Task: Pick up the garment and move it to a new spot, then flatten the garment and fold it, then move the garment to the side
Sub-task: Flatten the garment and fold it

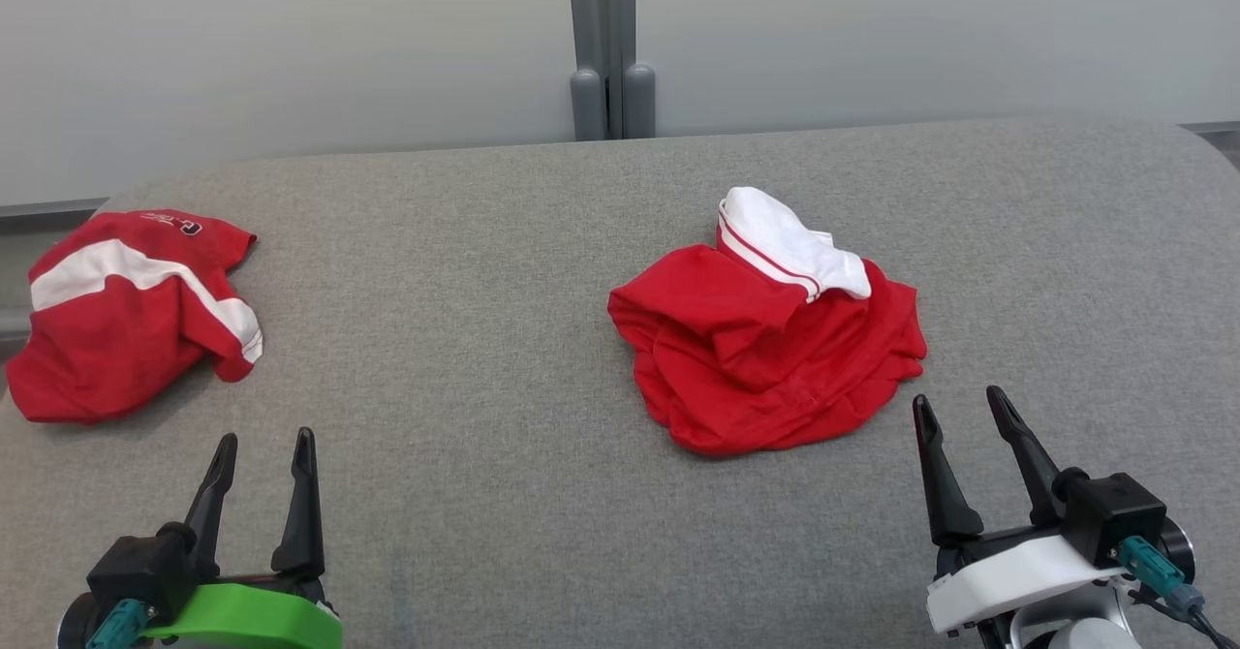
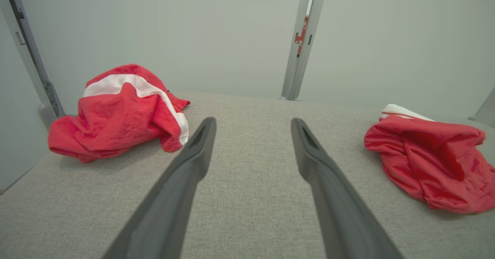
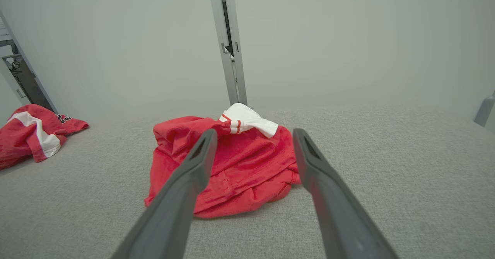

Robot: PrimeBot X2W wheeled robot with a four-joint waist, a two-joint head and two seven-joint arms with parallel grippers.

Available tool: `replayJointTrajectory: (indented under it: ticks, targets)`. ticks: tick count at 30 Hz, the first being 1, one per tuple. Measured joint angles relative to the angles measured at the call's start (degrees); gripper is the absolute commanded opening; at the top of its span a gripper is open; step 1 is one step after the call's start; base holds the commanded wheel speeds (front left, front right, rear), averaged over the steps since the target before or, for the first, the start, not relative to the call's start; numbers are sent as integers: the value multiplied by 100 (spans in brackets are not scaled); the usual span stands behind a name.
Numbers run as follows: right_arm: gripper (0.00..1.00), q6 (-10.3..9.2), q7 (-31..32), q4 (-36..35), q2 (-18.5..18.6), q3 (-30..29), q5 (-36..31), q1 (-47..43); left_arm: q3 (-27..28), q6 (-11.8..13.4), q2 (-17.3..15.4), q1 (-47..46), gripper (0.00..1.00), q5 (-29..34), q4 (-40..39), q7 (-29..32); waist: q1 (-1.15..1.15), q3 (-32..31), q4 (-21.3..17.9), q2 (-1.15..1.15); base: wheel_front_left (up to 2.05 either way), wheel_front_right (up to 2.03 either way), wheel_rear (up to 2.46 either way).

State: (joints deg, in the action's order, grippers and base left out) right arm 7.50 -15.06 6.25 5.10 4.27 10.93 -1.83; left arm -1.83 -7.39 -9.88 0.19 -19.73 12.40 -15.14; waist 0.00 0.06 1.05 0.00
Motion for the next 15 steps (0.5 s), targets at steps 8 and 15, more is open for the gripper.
replayJointTrajectory:
  ticks: [8,15]
  targets:
    - [100,0,0,43,-2,-5,1,2,-8,0,-1,-10,100,-11,36,0,0,-7,-16,0,0,0,0]
    - [100,0,0,73,-2,-4,2,4,-8,0,-2,-14,100,15,62,0,0,-24,-16,0,0,0,0]
